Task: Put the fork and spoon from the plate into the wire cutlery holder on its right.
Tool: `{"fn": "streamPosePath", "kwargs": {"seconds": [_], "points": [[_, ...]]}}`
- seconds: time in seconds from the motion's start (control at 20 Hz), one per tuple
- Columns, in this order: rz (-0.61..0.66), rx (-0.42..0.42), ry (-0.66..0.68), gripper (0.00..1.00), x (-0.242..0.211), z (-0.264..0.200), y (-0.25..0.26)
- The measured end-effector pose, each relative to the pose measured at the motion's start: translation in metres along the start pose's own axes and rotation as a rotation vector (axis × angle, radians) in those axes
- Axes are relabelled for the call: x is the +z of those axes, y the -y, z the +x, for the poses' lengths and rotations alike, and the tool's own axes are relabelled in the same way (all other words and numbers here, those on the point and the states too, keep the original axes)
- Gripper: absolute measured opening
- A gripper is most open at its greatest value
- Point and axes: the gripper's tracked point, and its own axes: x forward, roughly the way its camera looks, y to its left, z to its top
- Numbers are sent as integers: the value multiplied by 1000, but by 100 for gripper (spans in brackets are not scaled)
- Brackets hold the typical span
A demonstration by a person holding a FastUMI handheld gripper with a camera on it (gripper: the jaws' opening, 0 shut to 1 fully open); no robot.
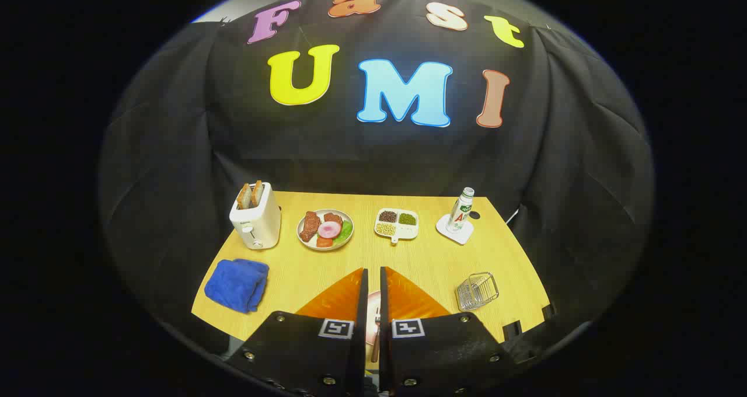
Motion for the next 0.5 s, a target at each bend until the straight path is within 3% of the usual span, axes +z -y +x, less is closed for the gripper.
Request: {"fn": "streamPosePath", "kwargs": {"seconds": [0.5], "points": [[15, 3, -10, 10, -6, 7, 7]]}}
